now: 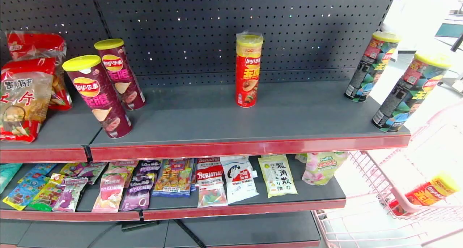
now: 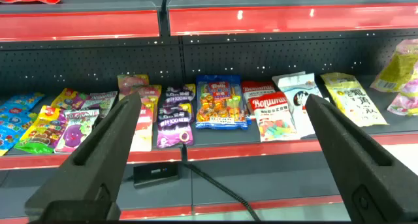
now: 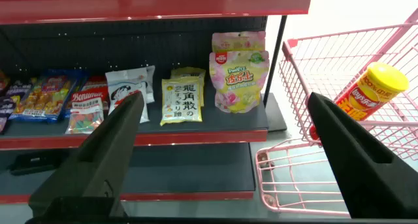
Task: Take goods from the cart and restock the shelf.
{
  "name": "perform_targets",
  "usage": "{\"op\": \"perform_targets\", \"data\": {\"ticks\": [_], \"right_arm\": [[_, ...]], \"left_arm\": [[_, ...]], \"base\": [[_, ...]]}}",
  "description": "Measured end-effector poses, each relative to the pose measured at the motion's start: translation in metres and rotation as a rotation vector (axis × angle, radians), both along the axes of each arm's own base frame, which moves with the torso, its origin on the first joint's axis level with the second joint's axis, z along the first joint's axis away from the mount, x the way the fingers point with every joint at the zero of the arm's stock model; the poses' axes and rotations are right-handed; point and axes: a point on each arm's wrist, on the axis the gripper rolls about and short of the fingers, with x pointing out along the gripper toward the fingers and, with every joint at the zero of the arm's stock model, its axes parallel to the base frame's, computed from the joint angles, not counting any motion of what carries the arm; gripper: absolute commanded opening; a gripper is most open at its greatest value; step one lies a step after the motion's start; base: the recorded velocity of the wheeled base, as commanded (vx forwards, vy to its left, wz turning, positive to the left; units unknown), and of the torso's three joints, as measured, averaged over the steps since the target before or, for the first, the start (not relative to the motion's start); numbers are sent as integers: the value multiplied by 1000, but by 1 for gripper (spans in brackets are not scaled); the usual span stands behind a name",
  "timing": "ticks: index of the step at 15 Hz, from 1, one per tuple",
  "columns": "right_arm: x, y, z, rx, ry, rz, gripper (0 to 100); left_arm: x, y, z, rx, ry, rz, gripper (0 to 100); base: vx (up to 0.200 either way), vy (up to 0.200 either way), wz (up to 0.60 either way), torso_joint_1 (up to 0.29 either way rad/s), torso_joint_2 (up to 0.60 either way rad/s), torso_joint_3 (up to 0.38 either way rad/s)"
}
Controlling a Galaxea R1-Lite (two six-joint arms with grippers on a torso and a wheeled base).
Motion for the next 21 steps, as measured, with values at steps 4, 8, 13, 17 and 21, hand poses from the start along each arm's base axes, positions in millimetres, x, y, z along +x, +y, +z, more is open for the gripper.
{"op": "perform_targets", "data": {"ticks": [4,8,13,17,21], "right_arm": [[0,0,0,0,0,0,100],[0,0,0,1,0,0,100],[0,0,0,1,0,0,100],[0,0,0,1,0,0,100],[0,0,0,3,1,0,100]], "left_arm": [[0,0,0,0,0,0,100],[0,0,0,0,0,0,100],[0,0,0,1,0,0,100],[0,0,0,1,0,0,100],[0,0,0,1,0,0,100]], "base": [[0,-200,0,8,1,1],[0,-200,0,0,2,1],[0,-200,0,3,3,2],[0,-50,0,2,-1,-1],[0,0,0,0,0,0]]}}
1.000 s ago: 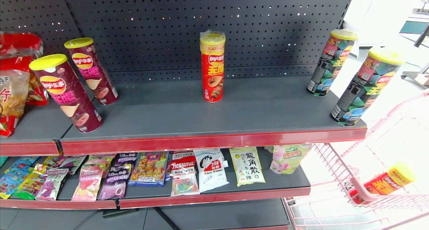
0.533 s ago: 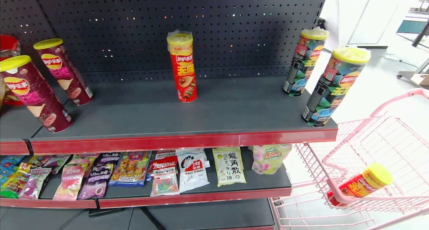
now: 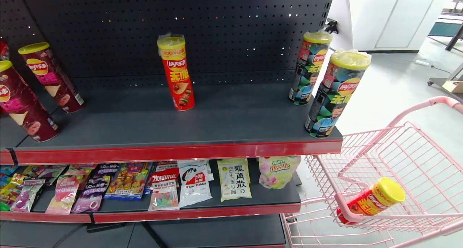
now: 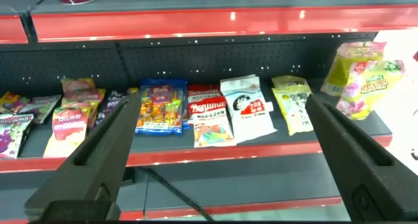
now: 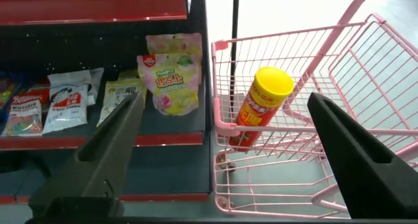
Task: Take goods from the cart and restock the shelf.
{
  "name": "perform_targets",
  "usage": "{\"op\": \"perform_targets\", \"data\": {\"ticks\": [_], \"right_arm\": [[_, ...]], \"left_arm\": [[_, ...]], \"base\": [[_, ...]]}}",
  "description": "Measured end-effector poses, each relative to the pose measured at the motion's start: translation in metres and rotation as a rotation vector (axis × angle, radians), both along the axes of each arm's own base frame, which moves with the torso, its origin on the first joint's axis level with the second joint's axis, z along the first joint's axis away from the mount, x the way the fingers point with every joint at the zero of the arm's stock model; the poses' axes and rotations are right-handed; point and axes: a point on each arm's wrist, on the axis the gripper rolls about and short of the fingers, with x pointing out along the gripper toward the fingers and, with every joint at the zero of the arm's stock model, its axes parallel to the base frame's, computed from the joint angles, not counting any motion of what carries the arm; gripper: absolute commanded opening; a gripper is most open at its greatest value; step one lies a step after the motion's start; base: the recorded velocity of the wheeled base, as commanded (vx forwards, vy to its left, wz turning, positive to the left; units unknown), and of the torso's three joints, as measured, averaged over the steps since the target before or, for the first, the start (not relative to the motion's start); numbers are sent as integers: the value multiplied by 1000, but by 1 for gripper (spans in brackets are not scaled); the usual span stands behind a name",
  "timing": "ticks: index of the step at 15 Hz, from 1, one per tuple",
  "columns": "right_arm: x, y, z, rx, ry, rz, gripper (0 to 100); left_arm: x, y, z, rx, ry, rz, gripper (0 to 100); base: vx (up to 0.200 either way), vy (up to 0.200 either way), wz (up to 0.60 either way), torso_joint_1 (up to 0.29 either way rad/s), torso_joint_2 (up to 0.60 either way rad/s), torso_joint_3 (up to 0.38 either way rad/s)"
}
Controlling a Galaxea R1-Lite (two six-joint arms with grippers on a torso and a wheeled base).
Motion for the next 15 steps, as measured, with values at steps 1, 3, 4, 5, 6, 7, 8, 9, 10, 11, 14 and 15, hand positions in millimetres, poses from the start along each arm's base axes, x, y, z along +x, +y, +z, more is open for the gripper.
{"op": "perform_targets", "data": {"ticks": [1,3,4,5,6,7,8,9,10,11,14,15], "right_arm": [[0,0,0,1,-1,1,100],[0,0,0,0,-1,1,100],[0,0,0,0,-1,1,100],[0,0,0,0,0,2,100],[0,0,0,0,-2,1,100],[0,0,0,0,1,2,100],[0,0,0,0,-1,3,100],[0,0,0,0,-1,2,100],[0,0,0,0,-1,2,100],[0,0,0,0,-1,2,100],[0,0,0,0,-1,2,100],[0,0,0,-1,-1,2,100]], "left_arm": [[0,0,0,0,0,0,100],[0,0,0,0,0,0,100],[0,0,0,0,0,0,100],[0,0,0,0,0,1,100],[0,0,0,0,1,-1,100],[0,0,0,0,1,1,100],[0,0,0,0,0,0,100],[0,0,0,0,1,0,100],[0,0,0,0,0,0,100],[0,0,0,0,1,0,100],[0,0,0,0,1,0,100],[0,0,0,0,1,0,100]], "base": [[0,0,0,0,0,0],[0,0,-600,0,5,5],[0,0,-600,2,7,7],[0,0,-600,-7,2,2],[0,0,-600,17,2,-2],[0,0,-600,17,7,2],[0,0,-600,-2,2,2],[0,0,-600,-2,2,2],[0,0,-600,2,2,2],[0,0,-600,12,2,2],[0,0,-400,3,2,2],[0,0,0,0,0,0]]}}
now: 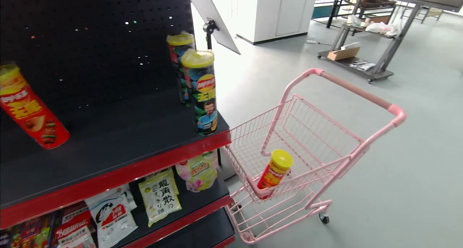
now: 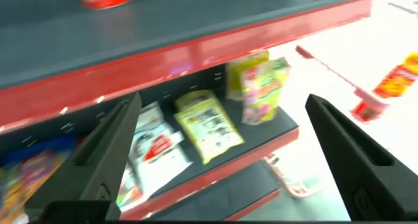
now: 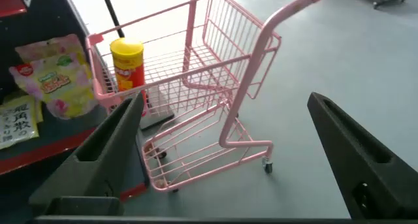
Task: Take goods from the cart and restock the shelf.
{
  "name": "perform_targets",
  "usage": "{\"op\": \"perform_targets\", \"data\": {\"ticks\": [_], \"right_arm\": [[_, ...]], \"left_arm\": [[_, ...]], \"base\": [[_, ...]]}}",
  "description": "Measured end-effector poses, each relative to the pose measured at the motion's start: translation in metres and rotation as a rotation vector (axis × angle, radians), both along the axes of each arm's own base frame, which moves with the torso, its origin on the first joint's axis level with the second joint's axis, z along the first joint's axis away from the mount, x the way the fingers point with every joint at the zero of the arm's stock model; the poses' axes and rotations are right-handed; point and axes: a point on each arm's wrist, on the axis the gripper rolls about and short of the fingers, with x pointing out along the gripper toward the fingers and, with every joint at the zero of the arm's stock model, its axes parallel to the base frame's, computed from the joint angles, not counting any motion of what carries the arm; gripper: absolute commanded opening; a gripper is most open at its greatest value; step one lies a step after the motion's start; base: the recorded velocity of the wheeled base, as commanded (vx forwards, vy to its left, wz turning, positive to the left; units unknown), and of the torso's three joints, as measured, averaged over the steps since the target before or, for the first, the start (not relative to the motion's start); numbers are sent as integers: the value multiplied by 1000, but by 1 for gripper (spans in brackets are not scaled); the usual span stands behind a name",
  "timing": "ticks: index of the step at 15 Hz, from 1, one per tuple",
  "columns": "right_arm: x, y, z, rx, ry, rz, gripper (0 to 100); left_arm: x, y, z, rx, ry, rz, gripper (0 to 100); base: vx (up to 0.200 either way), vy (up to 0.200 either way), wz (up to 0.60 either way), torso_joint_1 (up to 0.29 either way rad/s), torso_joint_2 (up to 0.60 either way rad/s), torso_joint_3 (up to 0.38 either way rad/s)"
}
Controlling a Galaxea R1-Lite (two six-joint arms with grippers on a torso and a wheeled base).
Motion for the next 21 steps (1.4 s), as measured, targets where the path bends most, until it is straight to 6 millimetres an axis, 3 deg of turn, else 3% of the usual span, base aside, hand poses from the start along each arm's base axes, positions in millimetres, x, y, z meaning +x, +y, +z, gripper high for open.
{"op": "perform_targets", "data": {"ticks": [8,21], "right_arm": [[0,0,0,1,0,-1,100],[0,0,0,2,0,-1,100]], "left_arm": [[0,0,0,0,0,0,100],[0,0,0,0,0,-1,100]], "base": [[0,0,0,-6,14,11],[0,0,0,-149,422,268]]}}
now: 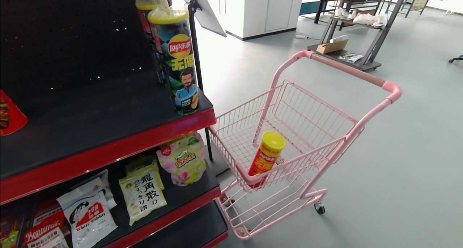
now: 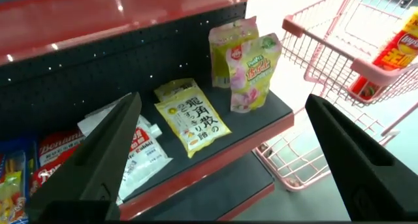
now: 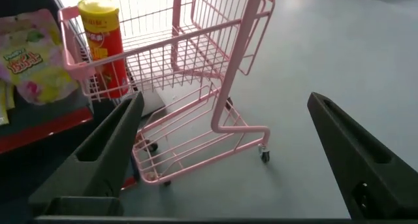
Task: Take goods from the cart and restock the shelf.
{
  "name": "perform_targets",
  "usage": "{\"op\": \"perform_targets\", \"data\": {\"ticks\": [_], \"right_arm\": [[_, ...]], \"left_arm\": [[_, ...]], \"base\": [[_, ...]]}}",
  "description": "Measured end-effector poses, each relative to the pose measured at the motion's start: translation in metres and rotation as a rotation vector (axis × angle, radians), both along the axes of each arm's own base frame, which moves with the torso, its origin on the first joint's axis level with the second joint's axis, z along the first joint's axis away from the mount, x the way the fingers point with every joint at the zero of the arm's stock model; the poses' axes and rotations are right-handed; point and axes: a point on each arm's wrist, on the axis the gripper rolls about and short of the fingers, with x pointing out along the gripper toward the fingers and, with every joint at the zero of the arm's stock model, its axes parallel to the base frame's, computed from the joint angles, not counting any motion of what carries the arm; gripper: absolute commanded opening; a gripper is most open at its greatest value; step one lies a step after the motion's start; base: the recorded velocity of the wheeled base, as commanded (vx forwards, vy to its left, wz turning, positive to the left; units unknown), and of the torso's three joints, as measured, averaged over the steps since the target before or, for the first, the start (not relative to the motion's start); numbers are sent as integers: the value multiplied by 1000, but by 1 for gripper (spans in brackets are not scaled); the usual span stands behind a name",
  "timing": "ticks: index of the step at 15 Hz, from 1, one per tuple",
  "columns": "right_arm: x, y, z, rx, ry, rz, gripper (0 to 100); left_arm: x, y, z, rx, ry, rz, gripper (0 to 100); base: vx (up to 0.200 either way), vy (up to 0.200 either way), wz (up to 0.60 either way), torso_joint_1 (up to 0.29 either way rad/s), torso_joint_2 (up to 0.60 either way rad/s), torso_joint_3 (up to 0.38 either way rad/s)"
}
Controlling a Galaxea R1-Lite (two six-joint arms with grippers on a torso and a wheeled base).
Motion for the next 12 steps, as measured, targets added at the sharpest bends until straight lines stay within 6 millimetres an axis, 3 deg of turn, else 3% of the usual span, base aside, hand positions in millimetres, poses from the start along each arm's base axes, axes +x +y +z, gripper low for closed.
{"op": "perform_targets", "data": {"ticks": [12], "right_arm": [[0,0,0,-2,0,0,100]], "left_arm": [[0,0,0,0,0,0,100]], "base": [[0,0,0,-120,477,349]]}}
